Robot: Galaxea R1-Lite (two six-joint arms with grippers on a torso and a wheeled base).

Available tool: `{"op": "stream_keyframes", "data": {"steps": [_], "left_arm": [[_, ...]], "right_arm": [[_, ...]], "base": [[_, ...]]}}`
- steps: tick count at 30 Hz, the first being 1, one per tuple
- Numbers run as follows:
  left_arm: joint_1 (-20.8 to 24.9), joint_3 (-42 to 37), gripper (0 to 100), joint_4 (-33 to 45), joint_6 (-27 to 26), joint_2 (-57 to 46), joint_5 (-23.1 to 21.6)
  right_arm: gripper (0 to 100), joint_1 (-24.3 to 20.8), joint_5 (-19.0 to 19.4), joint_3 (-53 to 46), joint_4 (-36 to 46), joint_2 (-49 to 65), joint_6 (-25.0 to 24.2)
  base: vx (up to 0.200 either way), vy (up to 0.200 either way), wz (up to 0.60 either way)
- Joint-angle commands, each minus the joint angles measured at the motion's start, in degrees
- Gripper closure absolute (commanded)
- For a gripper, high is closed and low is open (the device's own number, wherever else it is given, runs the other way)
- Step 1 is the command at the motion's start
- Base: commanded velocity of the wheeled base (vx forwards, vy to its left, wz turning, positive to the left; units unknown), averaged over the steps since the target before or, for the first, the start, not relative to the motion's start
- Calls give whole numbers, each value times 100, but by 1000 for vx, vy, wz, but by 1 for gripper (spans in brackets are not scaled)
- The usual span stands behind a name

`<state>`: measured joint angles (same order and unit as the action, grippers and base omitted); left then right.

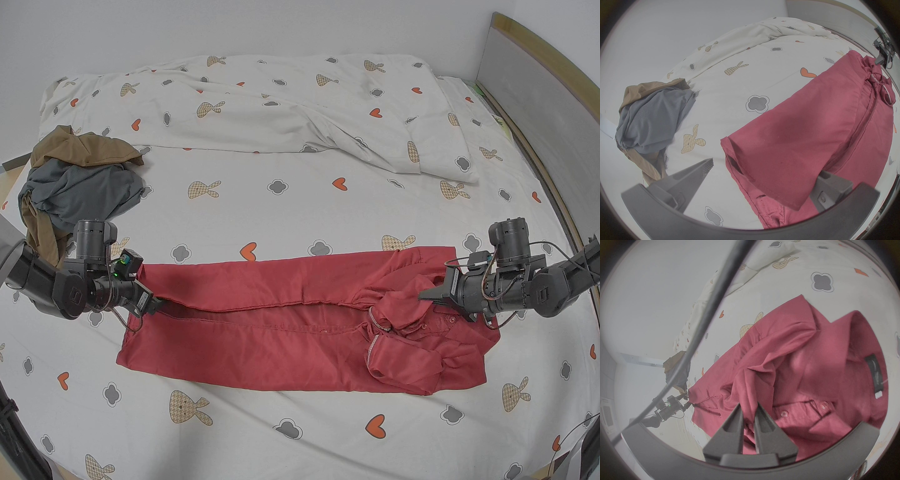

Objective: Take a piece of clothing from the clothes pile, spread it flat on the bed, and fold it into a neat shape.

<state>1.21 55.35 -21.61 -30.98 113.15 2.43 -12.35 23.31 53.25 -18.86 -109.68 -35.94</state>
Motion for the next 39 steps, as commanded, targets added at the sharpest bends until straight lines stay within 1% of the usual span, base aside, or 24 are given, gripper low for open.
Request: {"op": "stream_keyframes", "data": {"steps": [1, 4, 9, 16, 18, 22, 28, 35, 38, 39], "left_arm": [[-24, 3, 0, -1, 13, -13, 4], [-24, 11, 0, -1, 48, -21, -5], [-42, 20, 0, -1, 65, -48, -5], [-59, 38, 0, -1, 101, -92, -5], [-59, 3, 0, 8, 101, -100, -5], [-68, -94, 0, -1, 101, -83, -5], [-103, -182, 0, -1, 101, -74, -5], [-367, -314, 0, 8, 101, -320, -14], [-376, -331, 0, 8, 101, -355, -14], [-481, -454, 0, 8, 74, -557, -14]], "right_arm": [[100, 127, 7, -87, 453, 553, 17], [100, 180, 33, -43, 735, 693, 43], [100, 294, 130, -16, 743, 711, 34], [100, 233, 174, 230, 910, 720, -1], [100, 215, 174, 318, 1192, 729, -10], [100, 224, 165, 230, 1429, 781, 17], [100, 294, 148, 19, 1420, 711, 61], [100, 303, 165, -16, 1376, 693, 69], [100, 303, 174, -25, 1376, 693, 69], [100, 277, 156, -7, 1367, 658, 69]], "base": [[0, 0, 0], [0, 0, 0], [0, 0, 0], [0, 0, 0], [0, 0, 0], [0, 0, 0], [0, 0, 0], [0, 0, 0], [0, 0, 0], [0, 0, 0]]}}
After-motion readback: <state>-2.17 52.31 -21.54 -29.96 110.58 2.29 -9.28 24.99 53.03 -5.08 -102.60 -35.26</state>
